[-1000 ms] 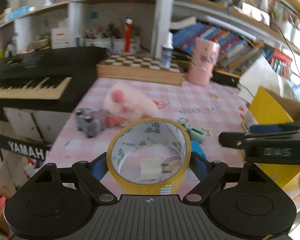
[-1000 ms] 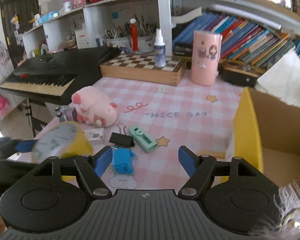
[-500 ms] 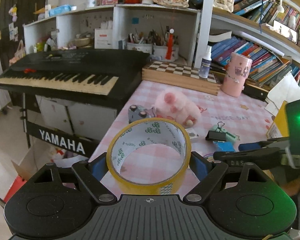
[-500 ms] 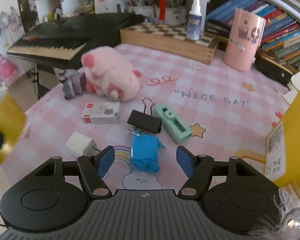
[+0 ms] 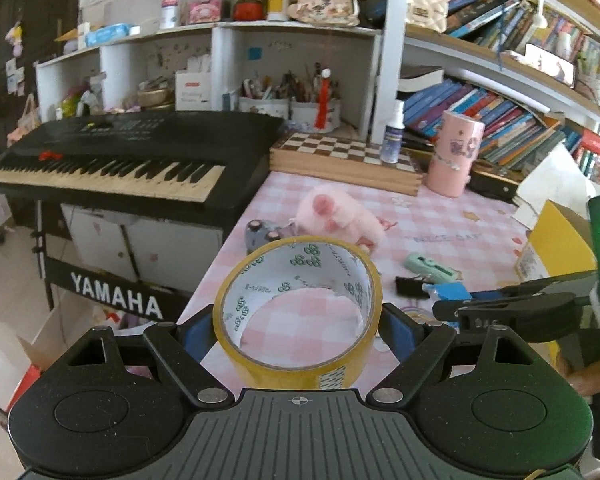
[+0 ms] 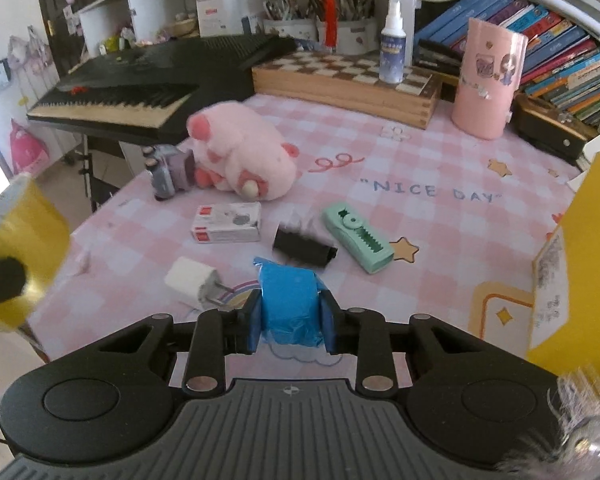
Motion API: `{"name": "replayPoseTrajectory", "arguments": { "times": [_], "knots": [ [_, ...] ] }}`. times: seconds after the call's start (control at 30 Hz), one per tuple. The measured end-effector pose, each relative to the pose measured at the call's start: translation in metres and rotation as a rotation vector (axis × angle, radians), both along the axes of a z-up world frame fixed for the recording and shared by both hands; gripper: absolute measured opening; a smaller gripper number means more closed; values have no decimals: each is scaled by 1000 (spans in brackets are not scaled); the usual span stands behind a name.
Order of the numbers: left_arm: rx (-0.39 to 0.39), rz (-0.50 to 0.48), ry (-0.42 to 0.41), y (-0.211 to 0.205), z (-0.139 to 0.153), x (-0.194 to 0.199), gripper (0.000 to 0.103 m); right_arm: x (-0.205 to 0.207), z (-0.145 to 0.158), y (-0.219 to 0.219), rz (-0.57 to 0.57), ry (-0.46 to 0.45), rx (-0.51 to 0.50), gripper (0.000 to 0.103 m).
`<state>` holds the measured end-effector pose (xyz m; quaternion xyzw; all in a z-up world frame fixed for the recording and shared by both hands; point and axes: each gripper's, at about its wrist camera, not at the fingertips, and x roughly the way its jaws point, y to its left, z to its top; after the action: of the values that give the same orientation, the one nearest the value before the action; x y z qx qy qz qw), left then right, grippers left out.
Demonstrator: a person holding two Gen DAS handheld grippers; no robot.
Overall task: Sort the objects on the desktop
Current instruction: 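Close the right gripper on the blue block and lift it, then carry the tape roll with the left tool while the right tool carries the blue block toward the yellow box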
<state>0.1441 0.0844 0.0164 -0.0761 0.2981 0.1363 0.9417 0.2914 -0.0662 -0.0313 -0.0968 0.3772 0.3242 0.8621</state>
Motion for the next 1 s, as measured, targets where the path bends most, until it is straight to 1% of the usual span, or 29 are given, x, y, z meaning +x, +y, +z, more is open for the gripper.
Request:
{"name": "replayPoseTrajectory", "arguments": {
  "times": [0.13, 0.3, 0.5, 0.57, 0.73, 0.9, 1.0],
  "knots": [
    [-22, -14, -10, 2, 7, -4, 86, -13, 19, -12, -27, -5, 17, 26],
    [-41, -53, -49, 0, 21, -11, 86, -31, 44, -30, -68, -18, 56, 26],
    [-55, -108, -63, -6, 26, -19, 86, -62, 67, -44, -95, -67, 92, 26],
    [-59, -121, -62, -7, 25, -24, 86, -70, 67, -46, -107, -70, 101, 26],
    [-63, -165, -67, -11, 23, -39, 86, -90, 64, -46, -136, -61, 88, 26],
    [-83, -203, -44, -13, 16, -60, 86, -117, 59, -46, -154, -58, 72, 26],
    [-77, -218, -36, -14, 13, -77, 86, -136, 53, -46, -161, -43, 59, 26]
  ]
}}
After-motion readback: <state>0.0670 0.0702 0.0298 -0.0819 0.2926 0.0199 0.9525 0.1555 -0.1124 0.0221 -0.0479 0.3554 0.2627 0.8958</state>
